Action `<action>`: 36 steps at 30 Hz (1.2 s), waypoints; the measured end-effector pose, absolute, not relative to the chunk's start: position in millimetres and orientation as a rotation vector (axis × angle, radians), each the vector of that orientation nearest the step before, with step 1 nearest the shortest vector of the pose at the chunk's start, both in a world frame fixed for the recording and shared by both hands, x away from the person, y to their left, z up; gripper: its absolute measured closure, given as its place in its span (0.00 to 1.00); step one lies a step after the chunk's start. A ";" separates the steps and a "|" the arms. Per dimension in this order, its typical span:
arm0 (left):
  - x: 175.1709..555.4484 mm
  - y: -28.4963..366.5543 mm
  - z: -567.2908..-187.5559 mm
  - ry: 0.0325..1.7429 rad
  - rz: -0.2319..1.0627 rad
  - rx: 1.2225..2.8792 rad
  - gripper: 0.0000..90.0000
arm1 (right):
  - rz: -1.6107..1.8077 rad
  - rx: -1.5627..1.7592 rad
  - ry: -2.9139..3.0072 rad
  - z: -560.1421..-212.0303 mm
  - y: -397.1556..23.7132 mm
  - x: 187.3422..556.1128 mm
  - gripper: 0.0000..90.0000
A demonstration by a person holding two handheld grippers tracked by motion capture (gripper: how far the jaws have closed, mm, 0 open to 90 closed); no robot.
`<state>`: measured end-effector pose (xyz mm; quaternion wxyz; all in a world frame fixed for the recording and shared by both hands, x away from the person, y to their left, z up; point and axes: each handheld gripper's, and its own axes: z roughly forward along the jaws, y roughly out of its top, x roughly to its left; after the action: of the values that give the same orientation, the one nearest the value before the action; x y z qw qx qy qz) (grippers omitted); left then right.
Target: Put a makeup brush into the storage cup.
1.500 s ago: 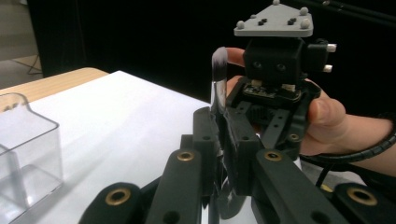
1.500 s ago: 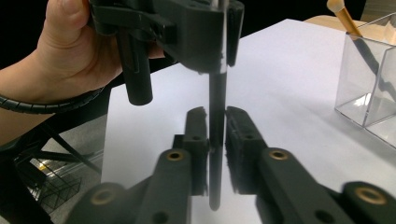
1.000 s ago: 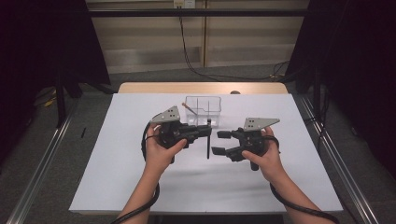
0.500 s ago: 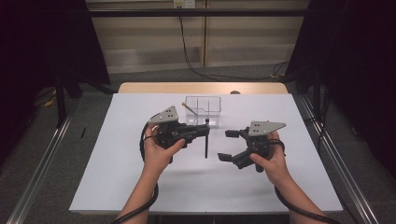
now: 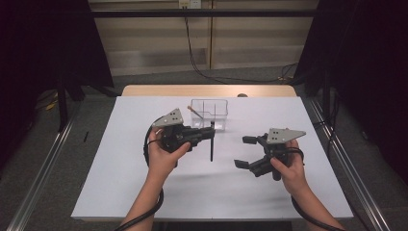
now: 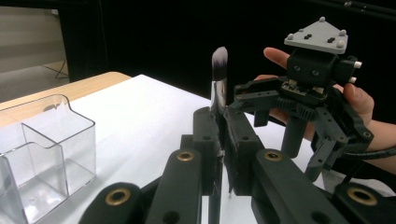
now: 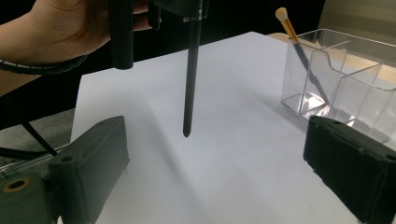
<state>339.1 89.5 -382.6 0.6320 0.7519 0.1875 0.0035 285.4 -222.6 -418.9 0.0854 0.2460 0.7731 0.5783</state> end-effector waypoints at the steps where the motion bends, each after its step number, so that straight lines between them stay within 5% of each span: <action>1: 338.9 89.4 -382.5 0.429 0.010 1.722 0.94 | 1.724 0.737 2.298 -419.0 -224.7 284.7 0.07; 36: 337.6 90.4 -379.6 0.414 0.028 1.723 0.94 | 1.643 0.840 2.228 -430.5 -285.5 249.5 0.07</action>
<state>337.6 90.4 -379.6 0.6323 0.7531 0.1810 0.0120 249.5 -285.5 -430.5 0.1243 0.2881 0.7642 0.5635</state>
